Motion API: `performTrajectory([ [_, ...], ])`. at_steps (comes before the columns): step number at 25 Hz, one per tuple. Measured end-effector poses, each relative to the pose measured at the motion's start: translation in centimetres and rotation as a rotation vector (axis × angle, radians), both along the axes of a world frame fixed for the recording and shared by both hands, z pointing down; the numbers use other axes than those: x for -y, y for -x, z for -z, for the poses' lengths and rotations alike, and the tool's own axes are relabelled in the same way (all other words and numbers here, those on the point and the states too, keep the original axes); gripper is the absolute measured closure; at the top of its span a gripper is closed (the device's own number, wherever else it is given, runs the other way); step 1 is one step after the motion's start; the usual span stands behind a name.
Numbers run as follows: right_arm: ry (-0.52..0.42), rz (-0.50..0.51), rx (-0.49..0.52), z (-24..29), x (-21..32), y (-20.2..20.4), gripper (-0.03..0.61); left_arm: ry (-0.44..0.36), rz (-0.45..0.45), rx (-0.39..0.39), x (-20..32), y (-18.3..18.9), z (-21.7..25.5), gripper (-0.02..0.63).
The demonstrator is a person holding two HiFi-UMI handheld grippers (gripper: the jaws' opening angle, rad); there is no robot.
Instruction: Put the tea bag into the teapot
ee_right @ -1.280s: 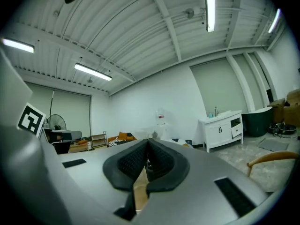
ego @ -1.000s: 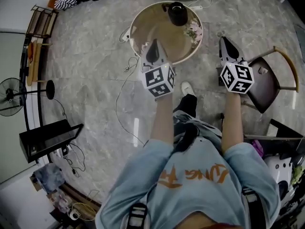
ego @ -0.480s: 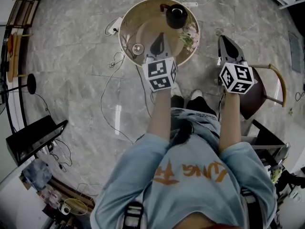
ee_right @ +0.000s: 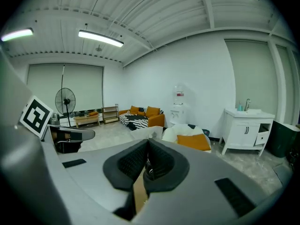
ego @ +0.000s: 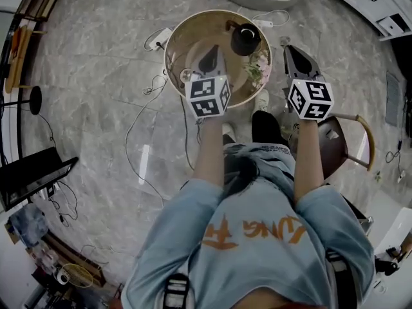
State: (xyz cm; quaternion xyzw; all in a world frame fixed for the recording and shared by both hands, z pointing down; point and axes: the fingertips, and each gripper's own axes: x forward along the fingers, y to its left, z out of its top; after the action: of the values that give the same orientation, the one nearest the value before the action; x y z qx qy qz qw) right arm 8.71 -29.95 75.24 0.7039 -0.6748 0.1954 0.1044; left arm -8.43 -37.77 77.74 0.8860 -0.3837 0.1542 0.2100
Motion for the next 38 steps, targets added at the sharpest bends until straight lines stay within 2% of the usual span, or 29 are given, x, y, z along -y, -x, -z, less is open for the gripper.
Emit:
performTrajectory([
  [4, 0.025, 0.051, 0.005, 0.1, 1.4, -1.5, 0.565, 0.023, 0.048, 0.029, 0.3, -0.9, -0.2, 0.589],
  [7, 0.037, 0.068, 0.012, 2.1, -2.3, -4.4, 0.565, 0.03, 0.038, 0.024, -3.9, -4.1, 2.0, 0.589],
  [9, 0.045, 0.076, 0.012, 5.5, -6.0, -7.2, 0.565, 0.033, 0.031, 0.022, -7.9, -7.3, 5.4, 0.589],
  [11, 0.068, 0.098, -0.005, 13.0, -10.0, -10.0, 0.563, 0.052, 0.03, 0.019, -12.4, -10.5, 12.4, 0.589],
  [15, 0.17, 0.147, -0.091, 35.8, -15.3, -15.7, 0.563, 0.104, 0.036, 0.005, -18.6, -17.0, 34.4, 0.589],
  [17, 0.215, 0.179, -0.11, 41.6, -16.6, -18.1, 0.563, 0.131, 0.046, 0.005, -20.4, -19.8, 40.2, 0.589],
  [19, 0.245, 0.222, -0.107, 41.6, -16.8, -19.4, 0.565, 0.156, 0.058, 0.017, -21.2, -21.7, 40.4, 0.589],
  [23, 0.283, 0.313, -0.117, 37.3, -14.7, -19.8, 0.563, 0.208, 0.101, 0.051, -20.5, -23.2, 36.3, 0.589],
  [27, 0.333, 0.433, -0.145, 34.1, -13.9, -18.2, 0.563, 0.265, 0.137, 0.085, -21.4, -23.3, 33.8, 0.589],
  [33, 0.379, 0.605, -0.199, 30.0, -12.1, -16.1, 0.563, 0.297, 0.175, 0.116, -20.7, -23.5, 31.8, 0.589],
  [38, 0.404, 0.703, -0.277, 27.5, -11.0, -15.1, 0.563, 0.324, 0.217, 0.113, -21.1, -23.4, 30.4, 0.589],
])
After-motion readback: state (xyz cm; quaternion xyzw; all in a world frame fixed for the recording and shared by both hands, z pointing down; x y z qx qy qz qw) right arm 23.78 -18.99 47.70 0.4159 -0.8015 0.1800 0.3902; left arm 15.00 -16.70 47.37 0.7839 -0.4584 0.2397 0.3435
